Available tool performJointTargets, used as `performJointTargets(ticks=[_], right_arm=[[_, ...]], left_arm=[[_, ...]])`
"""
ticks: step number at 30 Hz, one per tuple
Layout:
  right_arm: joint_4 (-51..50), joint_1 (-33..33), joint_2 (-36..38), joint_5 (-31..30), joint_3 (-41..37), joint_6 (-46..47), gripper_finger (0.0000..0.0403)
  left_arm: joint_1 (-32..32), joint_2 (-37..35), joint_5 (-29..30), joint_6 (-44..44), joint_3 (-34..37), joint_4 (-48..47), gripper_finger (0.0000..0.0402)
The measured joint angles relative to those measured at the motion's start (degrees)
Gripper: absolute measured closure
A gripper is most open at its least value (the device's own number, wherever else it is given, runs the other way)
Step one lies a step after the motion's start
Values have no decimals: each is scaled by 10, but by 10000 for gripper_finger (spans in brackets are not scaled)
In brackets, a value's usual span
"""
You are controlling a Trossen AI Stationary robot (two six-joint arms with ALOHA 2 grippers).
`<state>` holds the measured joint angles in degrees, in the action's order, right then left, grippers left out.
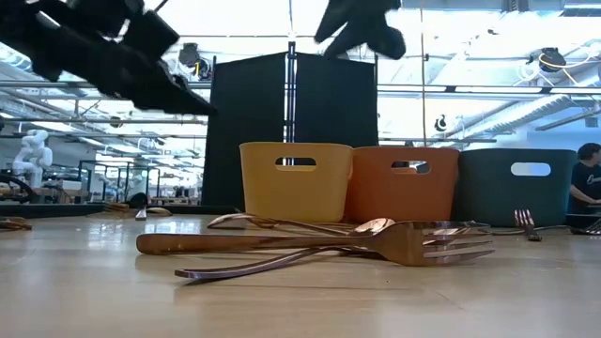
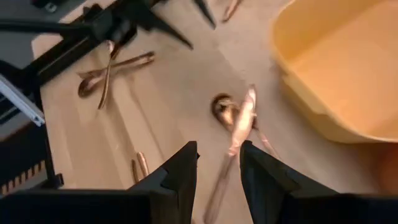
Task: Sort silverware
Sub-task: Put the copper knife into the blue bin
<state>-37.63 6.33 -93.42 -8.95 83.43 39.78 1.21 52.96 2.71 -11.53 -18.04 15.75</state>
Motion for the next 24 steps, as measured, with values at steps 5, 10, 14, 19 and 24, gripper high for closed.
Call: performJointTargets(ticks=[5, 10, 14, 19, 24], right_arm=[[19, 14, -84, 2, -5, 8, 293], [57, 26, -166, 9, -5, 39, 293], [97, 43, -200, 14, -5, 36, 293], [103, 66, -206, -68, -5, 67, 293], [91, 83, -209, -148, -5, 109, 293]], left_arm=[[0, -78, -66, 20, 21, 16, 245], [-1, -123, -125, 23, 35, 34, 245], [-1, -128, -151, 27, 35, 32, 245], [-1, -126, -152, 38, 35, 29, 245], [-1, -121, -162, 52, 35, 28, 245]])
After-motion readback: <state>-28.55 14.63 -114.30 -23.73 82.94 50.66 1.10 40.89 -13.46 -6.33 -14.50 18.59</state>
